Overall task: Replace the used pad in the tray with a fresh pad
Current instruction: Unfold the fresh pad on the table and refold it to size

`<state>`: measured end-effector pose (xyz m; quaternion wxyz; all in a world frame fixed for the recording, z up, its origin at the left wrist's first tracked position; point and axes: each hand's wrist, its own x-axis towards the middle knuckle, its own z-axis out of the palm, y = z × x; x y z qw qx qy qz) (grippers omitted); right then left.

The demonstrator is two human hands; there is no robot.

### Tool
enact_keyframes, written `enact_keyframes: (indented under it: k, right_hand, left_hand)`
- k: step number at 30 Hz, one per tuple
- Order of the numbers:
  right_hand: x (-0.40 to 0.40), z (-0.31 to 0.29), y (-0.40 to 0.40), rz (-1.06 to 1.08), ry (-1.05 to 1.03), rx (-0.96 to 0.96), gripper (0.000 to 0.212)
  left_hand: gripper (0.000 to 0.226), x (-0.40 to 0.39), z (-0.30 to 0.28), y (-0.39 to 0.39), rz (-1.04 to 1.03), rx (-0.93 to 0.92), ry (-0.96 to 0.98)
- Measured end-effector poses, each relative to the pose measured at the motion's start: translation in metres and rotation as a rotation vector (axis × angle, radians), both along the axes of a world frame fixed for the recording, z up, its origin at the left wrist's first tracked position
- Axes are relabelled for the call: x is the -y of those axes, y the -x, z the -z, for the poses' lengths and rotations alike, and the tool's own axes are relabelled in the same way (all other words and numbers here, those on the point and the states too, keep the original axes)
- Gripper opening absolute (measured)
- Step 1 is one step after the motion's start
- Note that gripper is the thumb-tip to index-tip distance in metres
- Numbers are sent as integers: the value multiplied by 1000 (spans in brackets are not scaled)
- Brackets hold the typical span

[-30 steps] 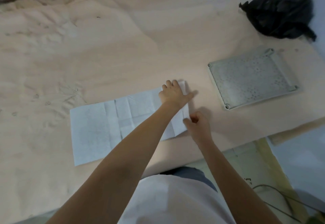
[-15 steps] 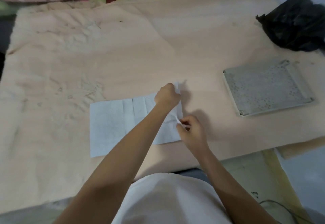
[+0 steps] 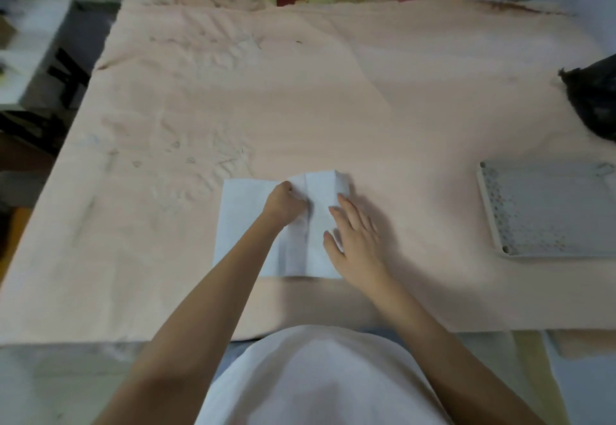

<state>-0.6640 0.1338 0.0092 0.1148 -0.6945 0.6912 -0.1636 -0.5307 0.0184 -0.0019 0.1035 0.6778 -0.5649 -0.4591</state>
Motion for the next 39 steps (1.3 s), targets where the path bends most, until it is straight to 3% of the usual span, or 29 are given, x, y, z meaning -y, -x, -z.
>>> enact_keyframes:
  k: [6,13,17,19,22,28,39]
  right_hand:
    - [20,31,8,-142,-241,-189,70]
    - [18,54,10,-130,-267,-334,62]
    - [16,60,13,-148,-223,-356,61]
    - [14,64,16,-157,-203,-366,60]
    - [12,66,21,-160,-183,-357,60]
    - [5,72,27,-119,-151,-259,58]
    - [10,64,27,-93,-26,-126,59]
  left_hand:
    - [34,0,14,-11,-23,65,12]
    - [40,-9,24,-19,-43,30,98]
    - [53,-25,34,-16,93,364,545]
    - [57,-32,42,-12,230,441,713]
    - [63,-42,52,-6,413,481,773]
    - [56,-48,61,-1,541,486,914]
    - [59,-29,73,-6,588,469,728]
